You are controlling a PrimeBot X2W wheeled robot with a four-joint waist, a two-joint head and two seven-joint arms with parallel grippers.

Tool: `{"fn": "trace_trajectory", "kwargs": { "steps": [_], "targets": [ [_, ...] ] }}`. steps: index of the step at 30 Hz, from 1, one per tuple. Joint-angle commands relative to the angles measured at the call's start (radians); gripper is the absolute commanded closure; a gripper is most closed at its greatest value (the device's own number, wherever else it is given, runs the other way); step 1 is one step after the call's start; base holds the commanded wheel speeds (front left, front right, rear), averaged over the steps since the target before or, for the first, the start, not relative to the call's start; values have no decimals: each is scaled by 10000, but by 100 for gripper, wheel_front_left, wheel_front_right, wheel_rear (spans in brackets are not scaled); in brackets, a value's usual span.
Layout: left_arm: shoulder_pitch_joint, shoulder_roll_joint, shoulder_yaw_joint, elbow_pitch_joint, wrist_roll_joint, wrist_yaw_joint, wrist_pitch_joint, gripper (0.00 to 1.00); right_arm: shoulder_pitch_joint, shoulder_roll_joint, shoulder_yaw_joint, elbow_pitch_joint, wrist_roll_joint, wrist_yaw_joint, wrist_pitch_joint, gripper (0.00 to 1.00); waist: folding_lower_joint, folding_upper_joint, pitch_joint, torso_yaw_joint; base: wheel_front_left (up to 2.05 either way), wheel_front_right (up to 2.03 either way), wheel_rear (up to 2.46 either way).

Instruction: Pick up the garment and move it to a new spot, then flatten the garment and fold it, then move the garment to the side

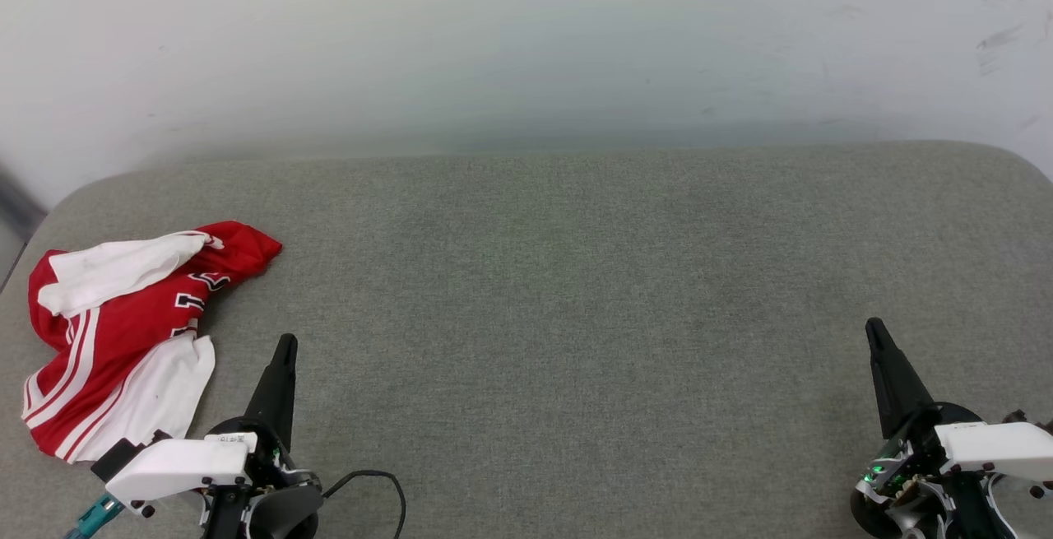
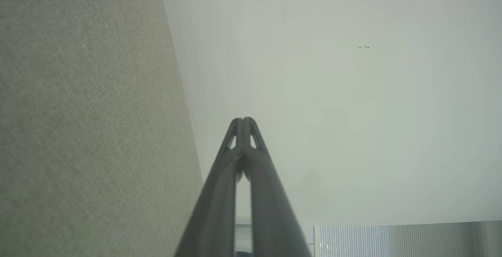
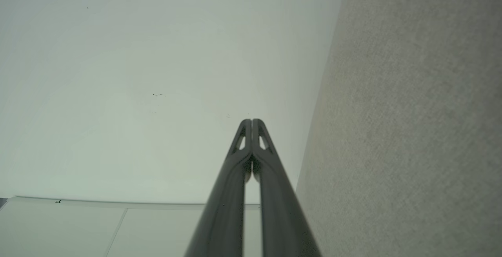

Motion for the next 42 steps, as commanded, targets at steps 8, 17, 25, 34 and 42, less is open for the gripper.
{"fn": "trace_trajectory", "kwargs": {
  "steps": [8,17,25,34,42],
  "targets": [
    [-55,-13,27,5,14,-31,43,100,-117,21,1,11,37,-3,2,100,0,0,0,0,0,0,0],
    [-55,-13,20,5,14,-31,43,100,-117,21,2,11,37,-3,2,100,0,0,0,0,0,0,0],
    [-55,-13,21,5,13,-31,43,100,-117,21,1,11,37,-3,2,100,0,0,0,0,0,0,0],
    [253,-24,-95,190,53,11,-129,0,278,4,90,190,-74,-2,-111,0,0,0,1,-4,0,0,0],
    [465,-21,-186,-80,256,7,-532,0,431,5,313,18,-490,-2,-517,0,0,0,-9,-25,0,0,0]
  ]
}}
